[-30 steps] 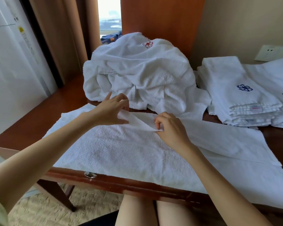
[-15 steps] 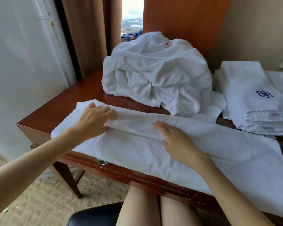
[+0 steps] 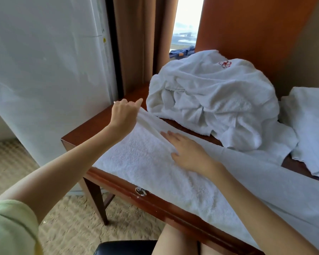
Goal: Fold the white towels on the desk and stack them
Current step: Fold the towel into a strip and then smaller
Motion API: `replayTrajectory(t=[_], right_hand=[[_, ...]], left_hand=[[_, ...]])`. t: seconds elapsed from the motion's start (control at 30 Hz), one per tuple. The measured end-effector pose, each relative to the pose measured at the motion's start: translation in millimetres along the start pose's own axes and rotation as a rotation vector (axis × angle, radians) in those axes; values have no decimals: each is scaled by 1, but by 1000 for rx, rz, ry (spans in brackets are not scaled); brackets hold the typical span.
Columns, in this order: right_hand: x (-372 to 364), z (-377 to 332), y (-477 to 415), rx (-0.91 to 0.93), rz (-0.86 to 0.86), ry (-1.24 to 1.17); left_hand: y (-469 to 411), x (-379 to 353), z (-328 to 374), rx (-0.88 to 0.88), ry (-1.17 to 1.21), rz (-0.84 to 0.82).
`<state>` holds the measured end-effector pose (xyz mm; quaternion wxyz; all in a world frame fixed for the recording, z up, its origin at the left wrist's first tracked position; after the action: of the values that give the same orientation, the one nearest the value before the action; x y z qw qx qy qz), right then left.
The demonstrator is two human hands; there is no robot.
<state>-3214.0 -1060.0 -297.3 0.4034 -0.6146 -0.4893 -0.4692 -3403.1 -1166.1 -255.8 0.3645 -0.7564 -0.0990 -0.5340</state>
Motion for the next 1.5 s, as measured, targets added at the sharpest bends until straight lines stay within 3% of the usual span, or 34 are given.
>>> replayTrajectory(t=[0.07, 0.1, 0.27, 0.33, 0.5, 0.67, 1.03, 1.23, 1.33, 1.5], right_hand=[[0, 2, -5, -7, 101, -57], [-3, 4, -6, -18, 98, -70], [-27, 16, -5, -70, -73, 59], [-29, 15, -5, -62, -61, 41], [-25, 9, -4, 27, 33, 30], [-32, 3, 2, 72, -152, 64], [-39, 5, 3, 46, -100, 94], [-41, 3, 5, 59, -94, 97], [-41, 2, 5, 60, -82, 76], [-44, 4, 3, 47, -63, 68]], left_hand=[[-4, 3, -5, -38, 103, 182], [-3, 2, -7, -66, 90, 196], [28, -32, -24, -176, -104, -192], [41, -41, -35, -171, -33, -197], [51, -33, -49, -144, 182, -5], [55, -37, -53, -132, 32, -324], [51, -51, -51, -76, -56, -368], [51, -46, -53, -116, -56, -617], [51, -38, -44, -139, 35, -721], [62, -38, -2, -326, 357, -675]])
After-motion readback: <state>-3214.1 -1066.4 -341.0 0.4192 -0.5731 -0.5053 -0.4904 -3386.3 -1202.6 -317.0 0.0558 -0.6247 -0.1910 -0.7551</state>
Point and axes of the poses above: each hand's wrist, its own y-axis away from the middle knuckle, its own x-axis out of the back of the hand, z = x × y, the point moved 3 cm from there along -y, towards the middle knuckle
